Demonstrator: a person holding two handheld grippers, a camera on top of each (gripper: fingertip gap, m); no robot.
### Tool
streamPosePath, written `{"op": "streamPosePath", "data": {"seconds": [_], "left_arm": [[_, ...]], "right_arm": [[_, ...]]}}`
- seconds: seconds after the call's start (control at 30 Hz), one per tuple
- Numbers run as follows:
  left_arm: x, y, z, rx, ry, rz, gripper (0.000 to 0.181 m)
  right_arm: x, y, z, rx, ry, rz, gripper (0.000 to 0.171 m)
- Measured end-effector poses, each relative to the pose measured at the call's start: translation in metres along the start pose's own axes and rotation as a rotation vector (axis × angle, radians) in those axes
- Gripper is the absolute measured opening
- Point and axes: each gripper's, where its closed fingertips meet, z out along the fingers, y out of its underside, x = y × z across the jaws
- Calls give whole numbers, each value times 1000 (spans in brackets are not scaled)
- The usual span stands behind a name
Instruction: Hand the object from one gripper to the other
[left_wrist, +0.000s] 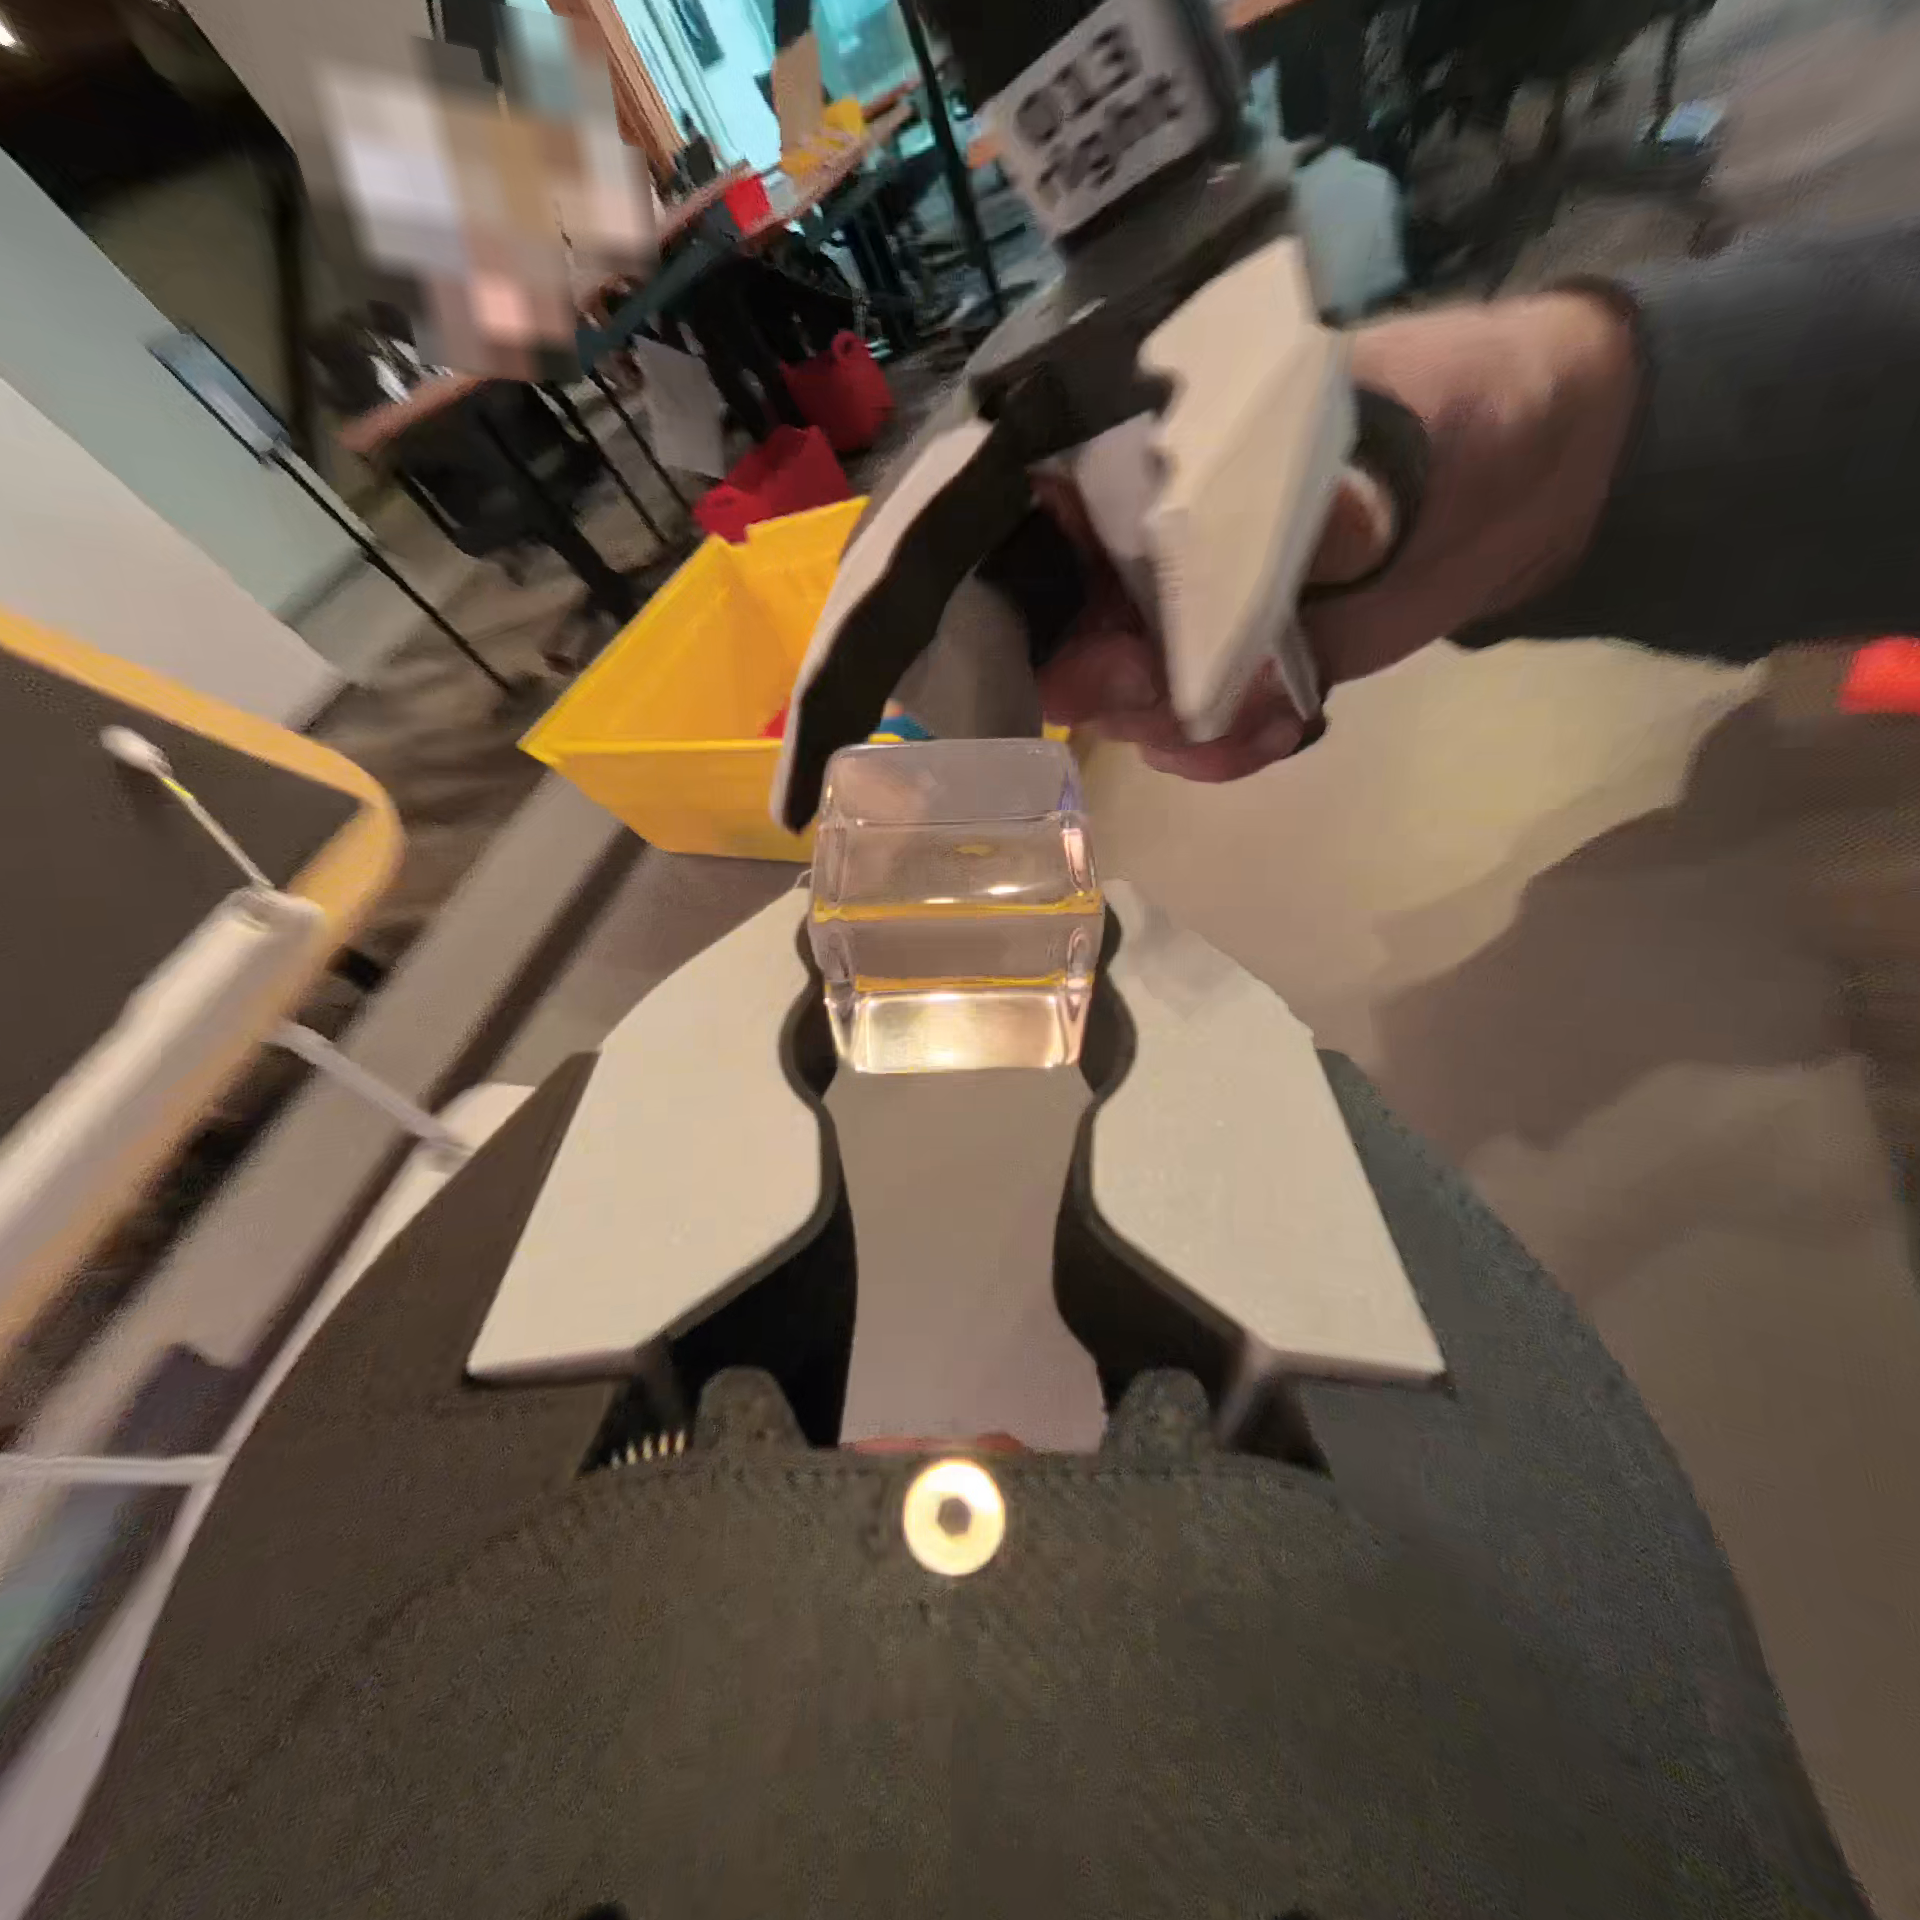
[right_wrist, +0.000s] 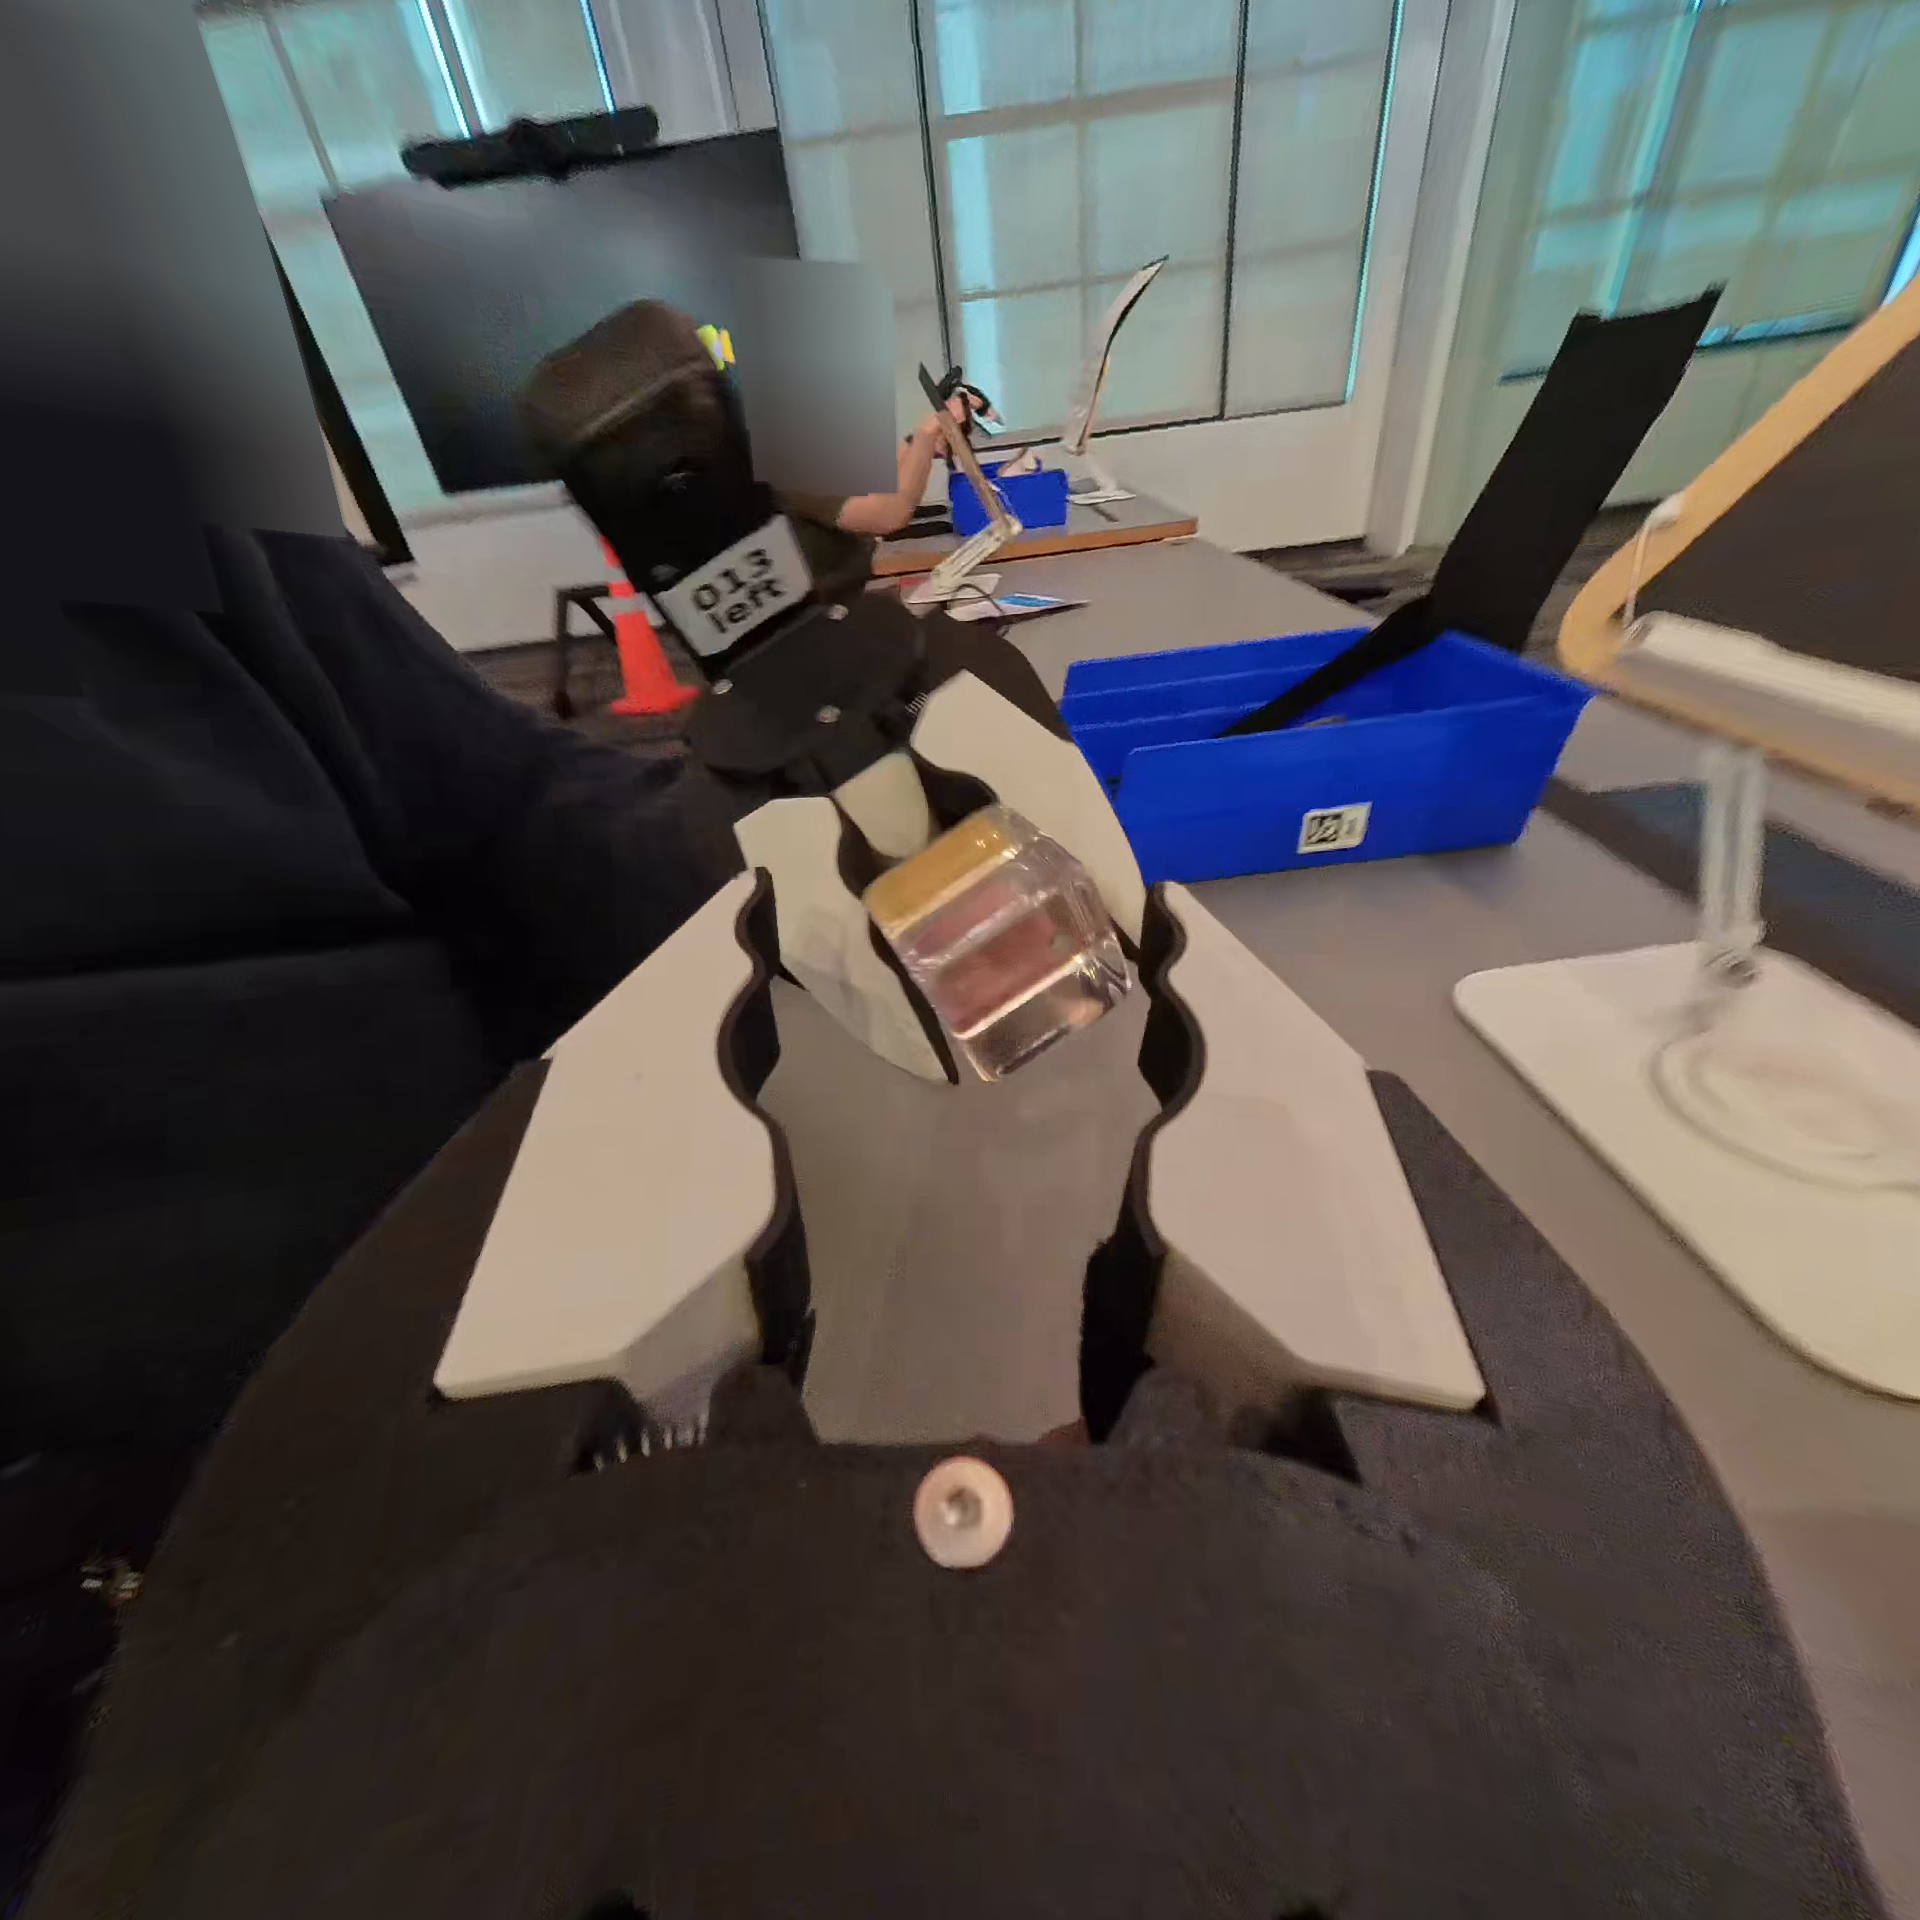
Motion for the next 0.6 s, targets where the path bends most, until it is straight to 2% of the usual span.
{"op": "streamPosePath", "data": {"seconds": [0.1,0.3,0.47,0.6], "left_arm": [[3,5,5,22,109,-205,44],[7,5,7,67,310,-557,44],[5,-5,7,146,478,-867,44],[12,-12,6,174,601,-988,44]], "right_arm": [[-1,-5,-3,-36,66,-192,73],[7,0,-3,-238,217,-584,82],[18,25,4,-447,286,-775,92],[26,39,9,-537,325,-844,91]]}}
